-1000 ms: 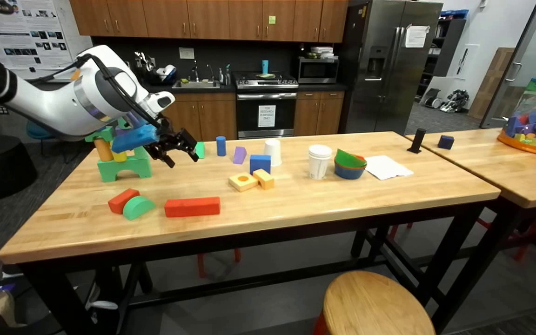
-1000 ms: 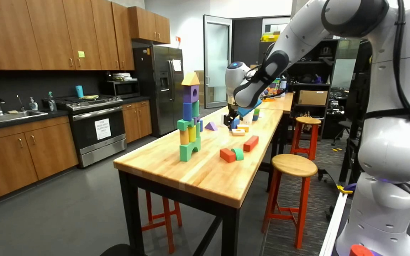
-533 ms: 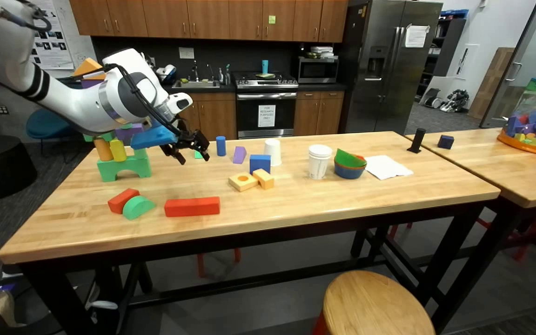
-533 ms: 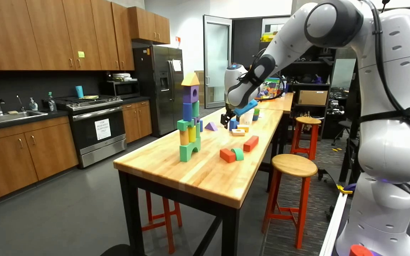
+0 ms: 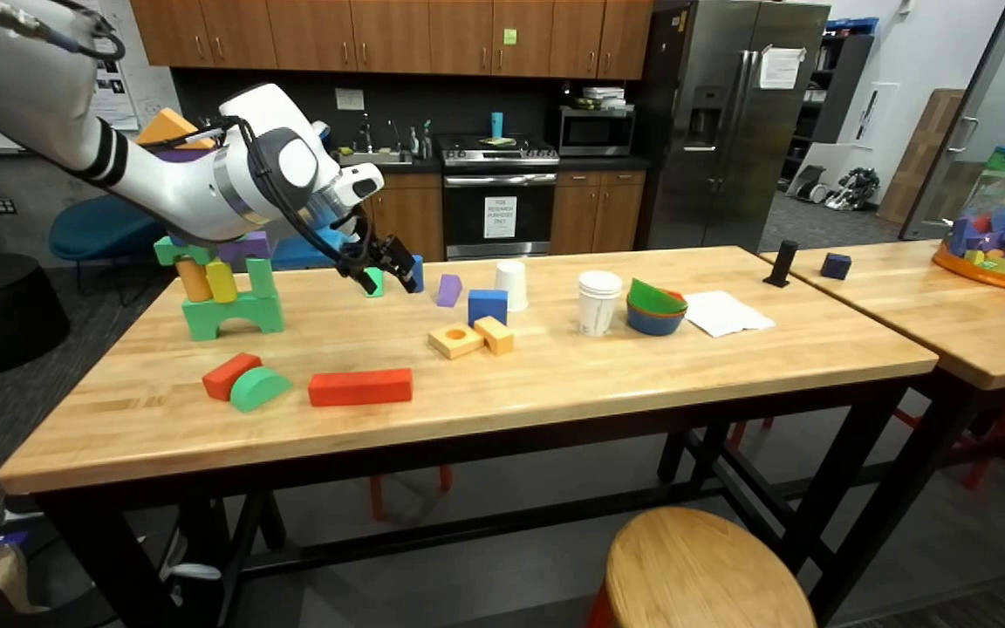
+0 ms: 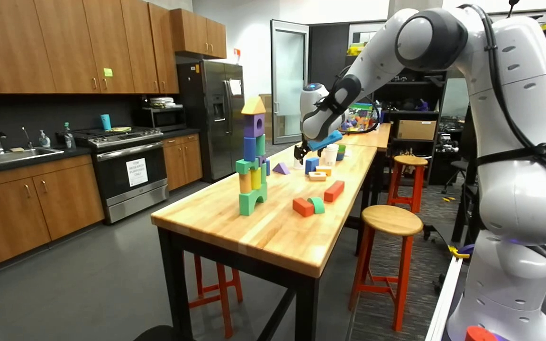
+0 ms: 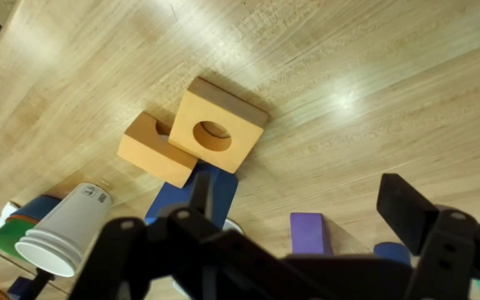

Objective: Put the blue block on the orange block

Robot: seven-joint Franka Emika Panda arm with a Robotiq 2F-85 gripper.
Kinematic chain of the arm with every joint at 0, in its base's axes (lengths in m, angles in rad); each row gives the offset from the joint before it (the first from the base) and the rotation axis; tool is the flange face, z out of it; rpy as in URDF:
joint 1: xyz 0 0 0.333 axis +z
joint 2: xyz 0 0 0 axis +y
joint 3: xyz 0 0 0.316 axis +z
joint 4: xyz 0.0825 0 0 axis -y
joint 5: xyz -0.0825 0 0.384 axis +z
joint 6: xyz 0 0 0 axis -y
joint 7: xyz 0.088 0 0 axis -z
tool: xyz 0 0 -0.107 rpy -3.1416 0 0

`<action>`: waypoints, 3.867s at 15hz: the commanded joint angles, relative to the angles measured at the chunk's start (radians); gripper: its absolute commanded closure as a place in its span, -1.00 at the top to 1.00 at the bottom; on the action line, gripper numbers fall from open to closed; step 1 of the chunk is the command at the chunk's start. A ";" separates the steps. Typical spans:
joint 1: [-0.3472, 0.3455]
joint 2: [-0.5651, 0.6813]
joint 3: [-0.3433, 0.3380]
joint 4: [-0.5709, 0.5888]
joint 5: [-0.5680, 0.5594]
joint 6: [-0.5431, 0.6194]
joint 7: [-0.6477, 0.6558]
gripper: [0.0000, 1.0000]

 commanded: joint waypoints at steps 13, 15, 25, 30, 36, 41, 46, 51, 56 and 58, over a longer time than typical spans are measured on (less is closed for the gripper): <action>0.113 0.105 -0.116 0.116 -0.030 -0.103 0.311 1.00; 0.101 0.159 -0.120 0.186 0.020 -0.163 0.387 1.00; -0.075 0.435 -0.099 0.692 0.365 -0.431 0.582 1.00; -0.123 0.517 -0.096 0.830 0.438 -0.408 0.776 1.00; -0.145 0.594 -0.105 0.928 0.476 -0.379 0.927 1.00; -0.174 0.633 -0.098 0.983 0.472 -0.420 0.974 1.00; -0.192 0.658 -0.086 1.024 0.462 -0.479 0.931 1.00; -0.180 0.685 -0.084 1.079 0.441 -0.502 0.863 0.36; -0.181 0.704 -0.076 1.124 0.448 -0.519 0.805 -0.44; -0.184 0.709 -0.075 1.136 0.451 -0.523 0.793 -0.69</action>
